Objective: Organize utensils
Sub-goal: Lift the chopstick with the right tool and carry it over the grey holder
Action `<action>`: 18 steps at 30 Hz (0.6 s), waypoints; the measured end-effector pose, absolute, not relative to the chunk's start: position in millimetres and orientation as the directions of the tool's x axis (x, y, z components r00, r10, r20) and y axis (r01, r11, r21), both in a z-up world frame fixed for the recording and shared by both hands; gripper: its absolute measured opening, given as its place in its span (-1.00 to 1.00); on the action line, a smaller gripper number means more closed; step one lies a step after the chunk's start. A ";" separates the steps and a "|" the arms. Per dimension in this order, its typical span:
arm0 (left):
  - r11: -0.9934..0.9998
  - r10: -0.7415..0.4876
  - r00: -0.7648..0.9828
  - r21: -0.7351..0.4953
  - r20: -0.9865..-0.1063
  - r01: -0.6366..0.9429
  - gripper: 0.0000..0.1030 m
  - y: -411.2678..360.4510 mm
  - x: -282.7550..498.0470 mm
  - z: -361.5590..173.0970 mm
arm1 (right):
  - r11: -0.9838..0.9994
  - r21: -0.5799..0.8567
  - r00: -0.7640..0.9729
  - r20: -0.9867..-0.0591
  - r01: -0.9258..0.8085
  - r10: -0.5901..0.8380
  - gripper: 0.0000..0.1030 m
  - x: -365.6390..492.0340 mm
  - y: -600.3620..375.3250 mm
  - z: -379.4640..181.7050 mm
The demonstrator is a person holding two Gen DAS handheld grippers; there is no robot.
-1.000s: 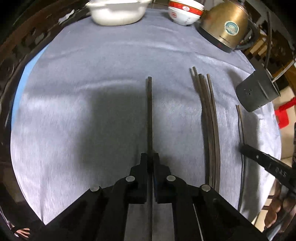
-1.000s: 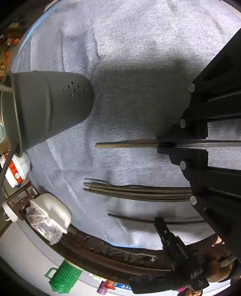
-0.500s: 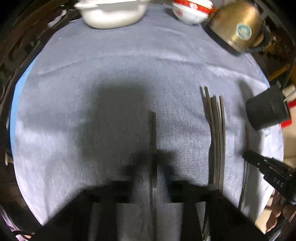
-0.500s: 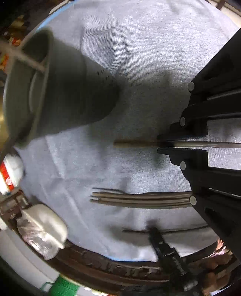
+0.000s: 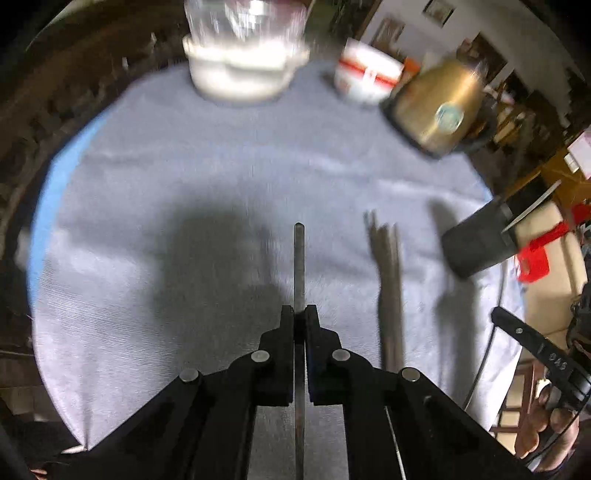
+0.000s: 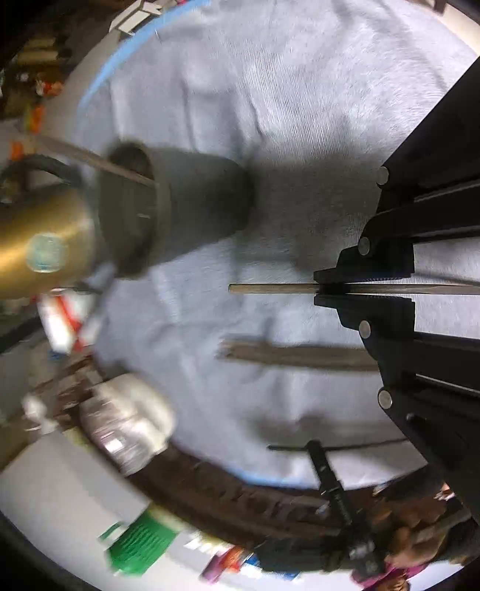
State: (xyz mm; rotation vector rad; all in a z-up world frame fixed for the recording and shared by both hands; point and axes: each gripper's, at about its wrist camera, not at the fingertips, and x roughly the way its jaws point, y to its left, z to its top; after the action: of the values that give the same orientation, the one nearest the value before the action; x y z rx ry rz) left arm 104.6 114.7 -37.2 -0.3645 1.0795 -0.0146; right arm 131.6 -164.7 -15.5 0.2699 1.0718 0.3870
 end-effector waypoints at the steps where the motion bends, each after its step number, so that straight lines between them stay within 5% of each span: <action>1: 0.937 -0.185 0.539 -0.313 -0.822 -0.156 -0.90 116.0 95.9 -24.3 | 0.901 0.397 0.474 -0.768 -0.174 0.430 -0.88 124.3 -170.5 -4.2; 10: 0.957 0.007 0.881 -0.253 -0.474 -0.144 -0.90 96.0 58.9 30.6 | 0.959 0.261 0.801 -0.550 -0.106 0.238 -0.88 92.0 -187.2 49.6; 18: 0.951 0.164 0.902 -0.180 -0.400 -0.253 -0.90 70.7 99.0 23.6 | 0.989 0.146 0.881 -0.461 -0.038 0.102 -0.88 100.5 -188.4 40.5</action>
State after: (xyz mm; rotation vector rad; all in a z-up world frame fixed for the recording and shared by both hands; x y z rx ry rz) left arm 99.0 70.7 23.6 -0.2314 0.3916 0.2176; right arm 100.5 -188.4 40.5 0.1342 0.4871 0.0736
